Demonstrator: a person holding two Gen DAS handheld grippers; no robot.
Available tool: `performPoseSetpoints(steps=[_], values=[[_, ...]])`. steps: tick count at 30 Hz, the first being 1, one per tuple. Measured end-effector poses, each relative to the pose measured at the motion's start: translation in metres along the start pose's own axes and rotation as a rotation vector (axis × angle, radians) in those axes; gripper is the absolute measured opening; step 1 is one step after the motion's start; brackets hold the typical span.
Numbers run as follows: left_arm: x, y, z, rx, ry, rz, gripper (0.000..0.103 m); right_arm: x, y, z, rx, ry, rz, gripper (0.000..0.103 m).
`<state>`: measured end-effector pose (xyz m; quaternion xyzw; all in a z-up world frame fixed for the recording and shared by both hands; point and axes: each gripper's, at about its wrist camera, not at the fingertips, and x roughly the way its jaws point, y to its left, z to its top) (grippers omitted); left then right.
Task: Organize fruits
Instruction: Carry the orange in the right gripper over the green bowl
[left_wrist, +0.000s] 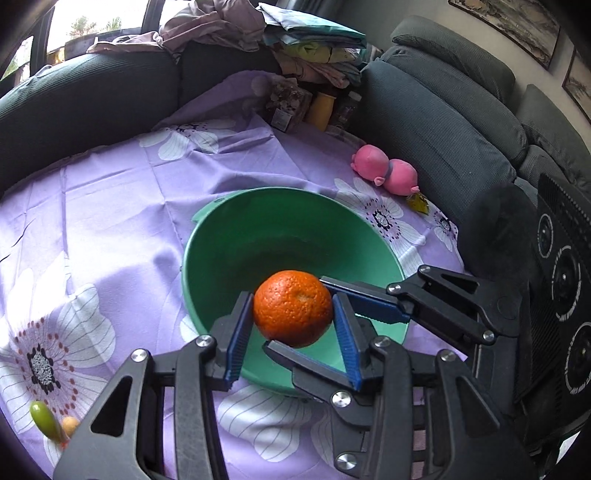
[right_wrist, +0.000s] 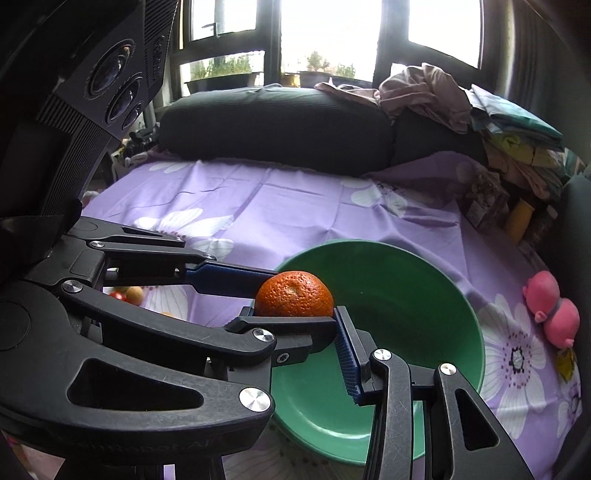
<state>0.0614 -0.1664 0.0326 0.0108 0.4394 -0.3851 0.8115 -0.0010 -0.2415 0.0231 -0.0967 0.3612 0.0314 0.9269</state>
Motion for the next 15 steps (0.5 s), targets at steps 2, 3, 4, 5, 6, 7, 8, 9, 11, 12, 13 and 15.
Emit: performPoseSetpoints(steps=[2,3,4,5,6,7,8,9,11,12,13,15], values=[[0.011,-0.001,0.001,-0.007,0.019,-0.013,0.043,0.004,-0.008,-0.006,0.019,0.016,-0.004,0.044],[0.014,-0.002,0.002,-0.009,0.027,-0.019,0.043,0.006,-0.011,-0.008,0.026,0.025,-0.006,0.044],[0.018,-0.002,0.002,-0.011,0.035,-0.021,0.043,0.008,-0.014,-0.011,0.032,0.032,-0.008,0.044],[0.022,-0.003,0.001,-0.013,0.043,-0.023,0.043,0.010,-0.016,-0.014,0.036,0.040,-0.008,0.044],[0.025,-0.003,0.001,-0.015,0.049,-0.025,0.043,0.012,-0.018,-0.016,0.040,0.048,-0.008,0.044],[0.028,-0.004,0.000,-0.016,0.055,-0.025,0.043,0.013,-0.020,-0.018,0.043,0.054,-0.008,0.044],[0.030,-0.004,0.000,-0.016,0.061,-0.025,0.043,0.014,-0.021,-0.019,0.047,0.059,-0.005,0.045],[0.032,-0.004,-0.001,-0.016,0.066,-0.026,0.043,0.015,-0.022,-0.021,0.050,0.063,-0.004,0.045],[0.035,-0.005,-0.001,-0.019,0.073,-0.026,0.043,0.017,-0.023,-0.023,0.054,0.070,-0.002,0.045],[0.036,-0.005,-0.001,-0.019,0.076,-0.026,0.043,0.017,-0.023,-0.024,0.056,0.073,-0.001,0.045],[0.037,-0.006,0.000,-0.019,0.079,-0.023,0.043,0.018,-0.024,-0.024,0.058,0.076,-0.001,0.045],[0.039,-0.007,0.000,-0.015,0.086,-0.019,0.044,0.018,-0.024,-0.025,0.061,0.080,0.000,0.045]])
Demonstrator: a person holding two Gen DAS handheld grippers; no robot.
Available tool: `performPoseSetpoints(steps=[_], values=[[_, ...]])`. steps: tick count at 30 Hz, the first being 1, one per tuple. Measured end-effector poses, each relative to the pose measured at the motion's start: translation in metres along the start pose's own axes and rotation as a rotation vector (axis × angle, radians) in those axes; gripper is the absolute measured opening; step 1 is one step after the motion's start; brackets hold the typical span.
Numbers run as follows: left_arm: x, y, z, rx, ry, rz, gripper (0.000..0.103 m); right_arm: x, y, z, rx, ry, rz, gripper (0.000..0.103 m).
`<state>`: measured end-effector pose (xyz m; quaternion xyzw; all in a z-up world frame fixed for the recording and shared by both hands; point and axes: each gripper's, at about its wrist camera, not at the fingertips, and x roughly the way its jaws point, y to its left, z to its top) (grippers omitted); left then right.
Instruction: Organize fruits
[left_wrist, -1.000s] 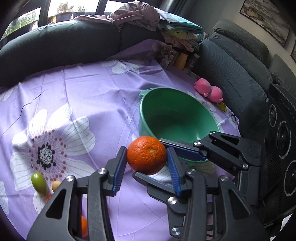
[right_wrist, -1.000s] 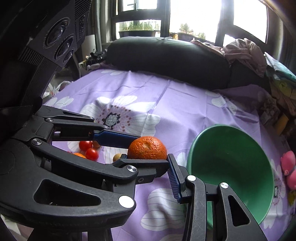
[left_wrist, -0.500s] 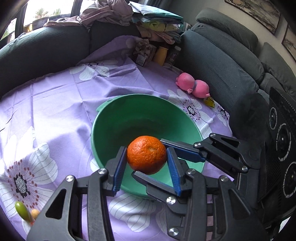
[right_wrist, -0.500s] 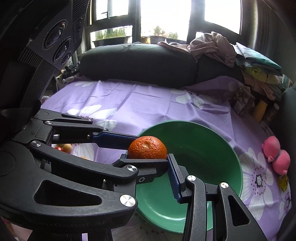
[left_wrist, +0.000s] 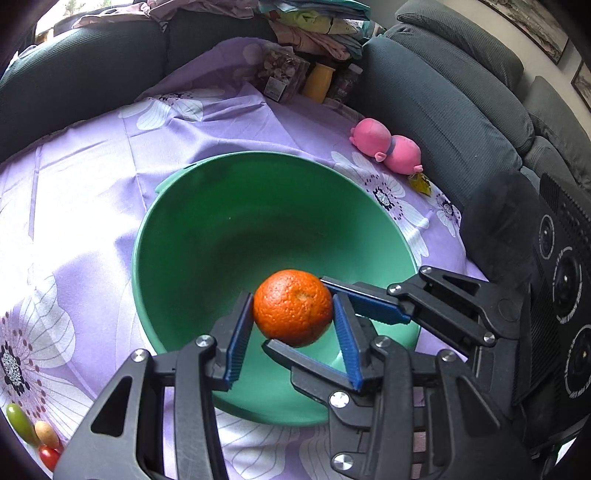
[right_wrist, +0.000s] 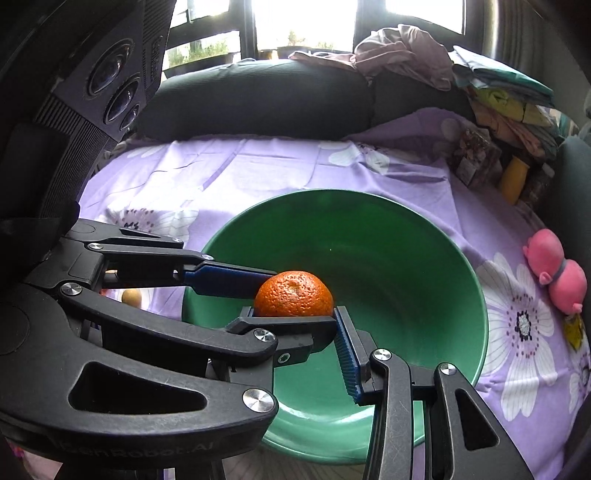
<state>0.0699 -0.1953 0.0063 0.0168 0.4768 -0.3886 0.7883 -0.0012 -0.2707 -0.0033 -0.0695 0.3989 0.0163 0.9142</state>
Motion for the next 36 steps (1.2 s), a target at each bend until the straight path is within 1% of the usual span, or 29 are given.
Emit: performPoseSetpoints(steps=[4,5,7,8,9,11,13,17,20,21,25,27,30,36], values=[[0.003,-0.001,-0.001,-0.007,0.009,0.007,0.044,0.001,0.000,-0.001,0.002,0.011,-0.001,0.045],[0.003,0.000,-0.001,-0.011,0.007,0.015,0.045,0.001,0.000,-0.002,0.004,0.011,-0.004,0.045],[0.003,0.000,-0.001,-0.019,0.006,0.026,0.050,0.001,0.001,-0.002,0.009,0.011,-0.002,0.045],[0.002,0.001,-0.001,-0.024,0.002,0.029,0.056,0.001,0.001,-0.002,0.008,0.013,-0.003,0.045],[0.000,0.002,-0.002,-0.032,-0.006,0.030,0.065,0.001,0.001,-0.002,0.007,0.018,-0.005,0.045],[-0.008,0.004,-0.002,-0.046,-0.032,0.028,0.073,0.001,0.001,-0.003,0.009,0.024,0.003,0.045],[-0.019,0.005,-0.003,-0.052,-0.068,0.042,0.075,-0.003,0.002,-0.005,0.011,0.020,0.012,0.045],[-0.048,0.005,-0.008,-0.047,-0.151,0.150,0.082,-0.016,0.004,-0.007,0.011,-0.013,0.009,0.045],[-0.071,0.011,-0.019,-0.068,-0.201,0.226,0.093,-0.026,0.009,-0.007,0.005,-0.028,0.013,0.045],[-0.078,0.013,-0.024,-0.074,-0.216,0.250,0.095,-0.029,0.012,-0.007,0.000,-0.032,0.016,0.045],[-0.101,0.025,-0.042,-0.106,-0.252,0.381,0.097,-0.038,0.026,-0.006,-0.030,-0.048,0.039,0.045],[-0.112,0.031,-0.050,-0.124,-0.265,0.431,0.098,-0.042,0.034,-0.005,-0.049,-0.055,0.058,0.045],[-0.127,0.040,-0.063,-0.142,-0.282,0.477,0.098,-0.047,0.049,-0.003,-0.078,-0.068,0.090,0.045],[-0.146,0.051,-0.082,-0.170,-0.295,0.523,0.098,-0.046,0.079,0.002,-0.133,-0.066,0.140,0.045]])
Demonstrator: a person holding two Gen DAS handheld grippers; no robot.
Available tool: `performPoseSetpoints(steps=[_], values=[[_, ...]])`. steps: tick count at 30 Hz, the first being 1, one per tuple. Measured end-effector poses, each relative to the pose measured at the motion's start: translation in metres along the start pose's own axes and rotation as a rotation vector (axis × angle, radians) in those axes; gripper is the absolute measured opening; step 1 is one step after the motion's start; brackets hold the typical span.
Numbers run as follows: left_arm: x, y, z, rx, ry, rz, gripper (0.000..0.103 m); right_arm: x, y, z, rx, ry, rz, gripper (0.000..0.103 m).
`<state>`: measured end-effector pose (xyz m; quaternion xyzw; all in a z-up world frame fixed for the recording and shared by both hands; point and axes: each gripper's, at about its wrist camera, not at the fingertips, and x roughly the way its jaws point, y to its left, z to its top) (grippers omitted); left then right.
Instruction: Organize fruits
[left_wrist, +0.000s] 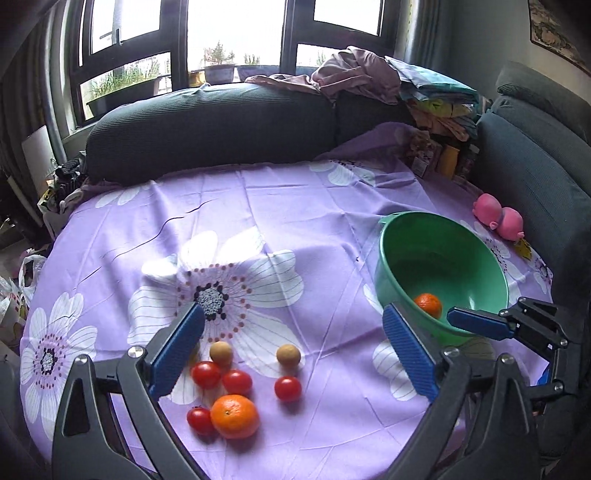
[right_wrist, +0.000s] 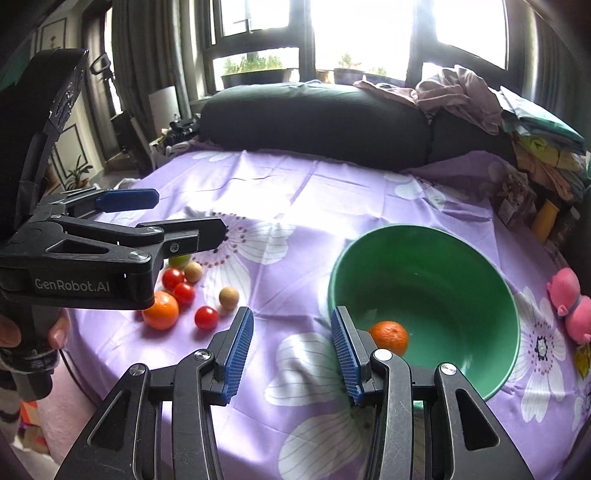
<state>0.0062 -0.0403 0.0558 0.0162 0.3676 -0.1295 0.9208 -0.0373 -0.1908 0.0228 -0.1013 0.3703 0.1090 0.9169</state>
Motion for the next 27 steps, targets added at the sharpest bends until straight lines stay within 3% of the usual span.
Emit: performPoseSetpoints(steps=[6,16,22,24,27], values=[[-0.004,0.019,-0.014,-0.028,0.021,0.003,0.098,0.011,0.023,0.004,-0.044,0.024,0.036,0.045],[-0.001,0.087,-0.048,-0.183,0.114,-0.038,0.095,0.043,0.057,-0.009,-0.084,0.128,0.128,0.045],[-0.001,0.105,-0.069,-0.191,0.147,-0.034,0.087,0.057,0.064,-0.016,-0.081,0.170,0.170,0.045],[0.001,0.111,-0.077,-0.199,0.166,-0.048,0.075,0.061,0.065,-0.017,-0.075,0.183,0.189,0.045],[0.004,0.114,-0.086,-0.212,0.192,-0.096,0.075,0.066,0.069,-0.018,-0.058,0.189,0.256,0.045]])
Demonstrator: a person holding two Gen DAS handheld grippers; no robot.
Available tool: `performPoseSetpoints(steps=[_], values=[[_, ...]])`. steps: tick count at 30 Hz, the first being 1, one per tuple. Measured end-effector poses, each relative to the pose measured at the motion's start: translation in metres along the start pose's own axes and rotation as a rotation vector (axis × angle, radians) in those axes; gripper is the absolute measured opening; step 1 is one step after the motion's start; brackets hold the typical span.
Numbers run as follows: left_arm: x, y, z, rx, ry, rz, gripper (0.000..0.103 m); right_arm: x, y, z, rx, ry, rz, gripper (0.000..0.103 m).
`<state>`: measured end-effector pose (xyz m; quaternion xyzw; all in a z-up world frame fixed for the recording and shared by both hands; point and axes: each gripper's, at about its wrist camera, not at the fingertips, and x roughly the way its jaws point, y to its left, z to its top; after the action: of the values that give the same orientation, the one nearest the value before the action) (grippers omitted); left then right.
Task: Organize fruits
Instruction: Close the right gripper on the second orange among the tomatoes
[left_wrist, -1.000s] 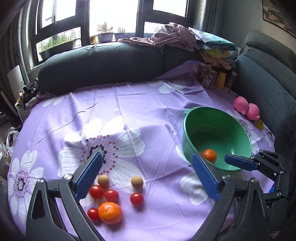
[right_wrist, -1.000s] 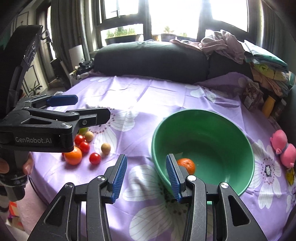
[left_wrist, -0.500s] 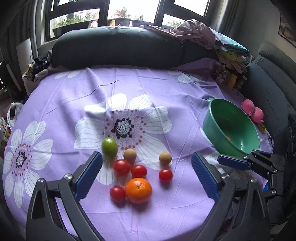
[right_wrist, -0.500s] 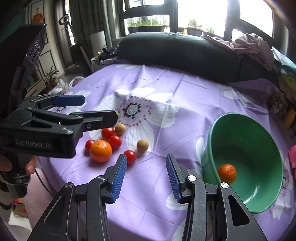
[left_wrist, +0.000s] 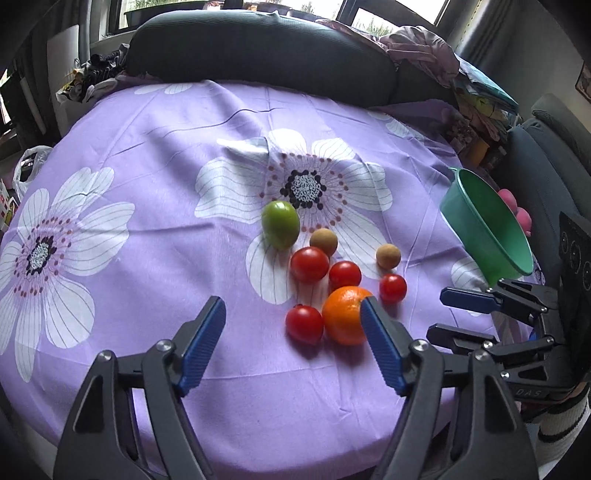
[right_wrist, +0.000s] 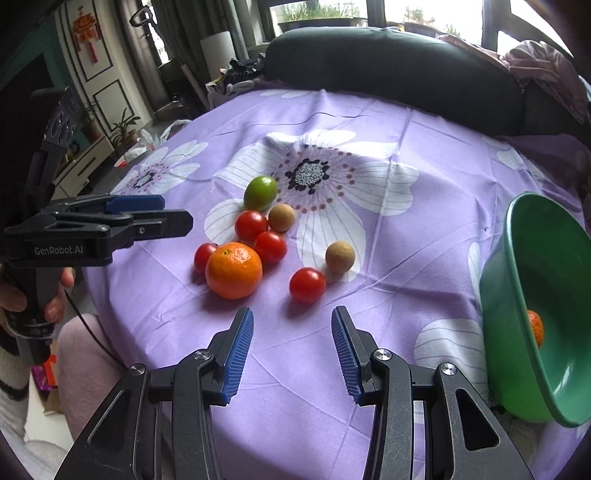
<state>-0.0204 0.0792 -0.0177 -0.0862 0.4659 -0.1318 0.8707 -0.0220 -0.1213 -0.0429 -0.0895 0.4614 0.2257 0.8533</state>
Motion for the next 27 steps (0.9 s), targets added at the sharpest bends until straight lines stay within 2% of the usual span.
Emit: performPoseSetpoints(steps=[3,10,14,21,25,27], values=[[0.005,-0.001,-0.003,-0.006,0.020,-0.080,0.075,0.010,0.007,0.002,0.001,0.006,0.074,0.045],[0.022,-0.014,0.003,0.025,0.055,-0.182,0.075,0.037,0.020,0.012,-0.020,0.018,0.091,0.045],[0.035,-0.018,0.008,0.054,0.082,-0.152,0.074,0.048,0.022,0.017,-0.034,0.030,0.096,0.045],[0.038,-0.012,0.014,0.073,0.095,-0.150,0.055,0.057,0.018,0.020,-0.008,0.050,0.134,0.046],[0.034,-0.021,0.015,0.125,0.077,-0.165,0.055,0.058,0.013,0.020,0.026,0.059,0.163,0.046],[0.039,-0.025,0.014,0.136,0.099,-0.165,0.055,0.060,0.012,0.020,0.037,0.070,0.172,0.046]])
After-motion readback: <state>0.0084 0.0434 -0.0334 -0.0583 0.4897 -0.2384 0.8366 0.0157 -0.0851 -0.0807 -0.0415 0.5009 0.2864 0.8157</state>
